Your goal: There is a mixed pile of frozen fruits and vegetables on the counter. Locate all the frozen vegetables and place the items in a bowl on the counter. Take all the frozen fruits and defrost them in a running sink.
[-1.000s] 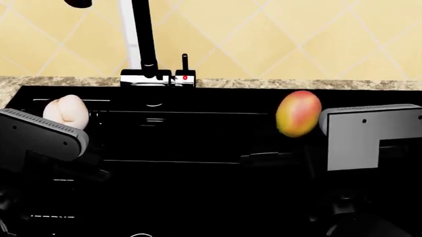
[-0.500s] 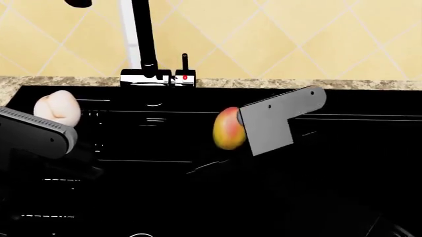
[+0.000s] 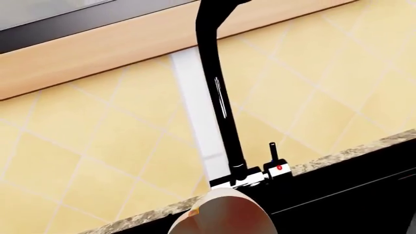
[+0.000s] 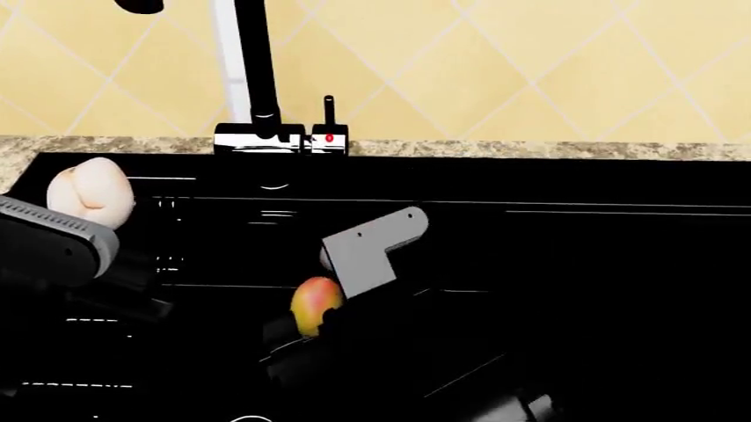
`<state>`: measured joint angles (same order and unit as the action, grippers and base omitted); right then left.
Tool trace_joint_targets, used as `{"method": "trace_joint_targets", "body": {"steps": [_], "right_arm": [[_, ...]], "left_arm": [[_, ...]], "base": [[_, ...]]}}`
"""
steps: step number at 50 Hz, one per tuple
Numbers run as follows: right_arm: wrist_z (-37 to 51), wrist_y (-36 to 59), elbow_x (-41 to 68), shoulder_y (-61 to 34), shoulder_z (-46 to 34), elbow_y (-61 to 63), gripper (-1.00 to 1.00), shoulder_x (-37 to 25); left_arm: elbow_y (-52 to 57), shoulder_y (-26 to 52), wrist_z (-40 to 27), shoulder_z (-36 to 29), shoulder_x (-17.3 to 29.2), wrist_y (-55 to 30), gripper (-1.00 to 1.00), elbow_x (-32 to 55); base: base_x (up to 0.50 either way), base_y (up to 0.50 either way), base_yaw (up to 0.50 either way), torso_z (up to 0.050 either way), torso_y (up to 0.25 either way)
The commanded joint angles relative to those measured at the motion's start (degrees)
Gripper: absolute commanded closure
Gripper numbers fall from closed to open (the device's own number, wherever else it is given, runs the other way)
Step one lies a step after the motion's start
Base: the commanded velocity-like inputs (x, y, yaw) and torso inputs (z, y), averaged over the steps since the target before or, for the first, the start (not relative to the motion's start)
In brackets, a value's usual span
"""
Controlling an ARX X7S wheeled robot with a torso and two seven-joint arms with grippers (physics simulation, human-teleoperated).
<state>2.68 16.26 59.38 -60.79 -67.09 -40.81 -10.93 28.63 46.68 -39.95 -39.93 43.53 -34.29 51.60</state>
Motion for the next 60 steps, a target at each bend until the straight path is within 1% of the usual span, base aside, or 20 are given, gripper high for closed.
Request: {"method": "trace_joint_targets", "body": {"steps": [1,11,12,13,16,17,19,20,22,30,36,45,47,49,52,53,57,58,59,60], "right_arm": [[-9.52,-3.78,-4.31,3.08,-2.87,-19.91,1.0,9.88],[-10.47,-3.44,-3.31,3.14,-4.23,-21.75,1.0,10.69],[-10.37,-3.31,-3.15,3.0,-4.27,-21.53,1.0,10.6],[-10.2,-3.16,-3.03,2.92,-4.3,-21.11,1.0,10.43],[-9.88,-3.2,-2.89,2.91,-4.37,-20.86,1.0,10.25],[-9.89,-3.21,-2.83,2.89,-4.38,-20.94,1.0,10.26],[-9.47,-3.04,-2.7,2.83,-4.39,-20.23,1.0,9.95],[-8.94,-2.79,-2.58,2.76,-4.34,-19.36,-1.0,9.55],[-7.12,-1.83,-2.13,2.64,-4.2,-15.03,-1.0,7.63],[1.09,1.5,0.21,1.66,-2.54,1.52,-1.0,0.07],[11.3,3.82,2.89,0.11,0.4,21.72,-1.0,-9.27],[24.38,3.9,4.82,1.58,4.68,43.73,-1.0,-23.26],[26.1,3.2,6.0,2.44,5.93,46.52,-1.0,-25.49],[28.96,2.34,6.76,3.41,7.41,50.5,-1.0,-28.85],[31.7,1.01,8.36,4.82,9.21,54.16,-1.0,-32.02],[32.83,0.63,8.69,5.19,9.85,55.7,-1.0,-33.5],[34.83,0.08,10.55,5.29,11.87,59.22,-1.0,-37.55],[35.02,-0.04,11.17,5.15,12.44,59.8,-1.0,-38.56],[35.01,0.2,11.62,4.82,12.77,60.09,-1.0,-39.37],[35.11,0.39,11.75,4.6,12.92,60.22,-1.0,-39.78]], "left_arm": [[-0.09,0.25,-0.28,-0.19,-0.55,0.31,1.0,0.38],[0.84,-0.22,-0.21,0.3,0.39,0.56,1.0,1.07],[-0.66,0.62,-0.04,-0.51,-1.32,0.32,1.0,0.09],[0.99,-0.23,-0.09,0.42,0.66,0.59,1.0,1.28],[-0.61,0.76,-0.09,-0.52,-1.32,0.14,1.0,0.23],[0.74,-0.12,-0.02,0.26,0.42,0.58,1.0,1.08],[-0.39,0.64,-0.03,-0.46,-1.05,0.18,1.0,0.34],[0.96,-0.2,-0.05,0.32,0.67,0.53,1.0,1.24],[-1.0,0.89,0.0,-0.79,-1.68,0.14,1.0,-0.09],[-1.11,0.94,0.03,-1.06,-1.88,0.04,1.0,-0.35],[-1.52,1.07,0.21,-1.33,-2.36,0.04,1.0,-0.57],[-1.65,0.6,0.59,-1.35,-2.03,0.25,1.0,-0.37],[-2.18,0.78,0.67,-1.78,-2.7,0.18,1.0,-0.81],[0.08,-0.78,0.81,-0.72,-0.01,0.84,1.0,0.57],[-2.66,0.69,1.26,-2.41,-3.29,0.36,1.0,-1.21],[-1.32,-0.34,1.43,-1.86,-1.6,0.8,1.0,-0.5],[-0.69,-0.72,1.43,-1.36,-0.73,0.98,1.0,0.09],[-2.63,0.41,1.54,-2.41,-3.1,0.56,1.0,-1.04],[-1.47,-0.2,1.63,-2.01,-1.87,0.74,1.0,-0.43],[-2.38,0.44,1.71,-2.66,-3.19,0.45,1.0,-1.05]], "base": [[0.0,0.0,0.0,0.0,0.0],[0.0,0.0,0.0,0.0,0.001],[0.0,0.0,0.0,0.0,0.0],[0.0,0.0,0.0,0.0,0.0],[0.0,0.0,0.0,0.0,0.0],[0.0,0.0,0.0,0.0,0.0],[0.0,0.0,0.0,0.0,0.0],[0.0,0.0,0.0,0.0,0.0],[0.0,0.0,0.0,0.0,0.0],[0.0,0.0,0.0,0.0,0.0],[0.0,0.0,0.0,0.0,0.0],[0.0,0.0,0.0,0.0,0.001],[0.0,0.0,0.0,0.0,0.0],[0.0,0.0,0.0,0.0,0.0],[0.0,0.0,0.0,0.0,0.0],[0.0,0.0,0.0,0.0,0.0],[0.0,0.0,0.0,0.0,0.0],[0.0,0.0,0.0,0.0,0.0],[0.0,0.0,0.0,0.0,0.0],[0.0,0.0,0.0,0.0,0.0]]}}
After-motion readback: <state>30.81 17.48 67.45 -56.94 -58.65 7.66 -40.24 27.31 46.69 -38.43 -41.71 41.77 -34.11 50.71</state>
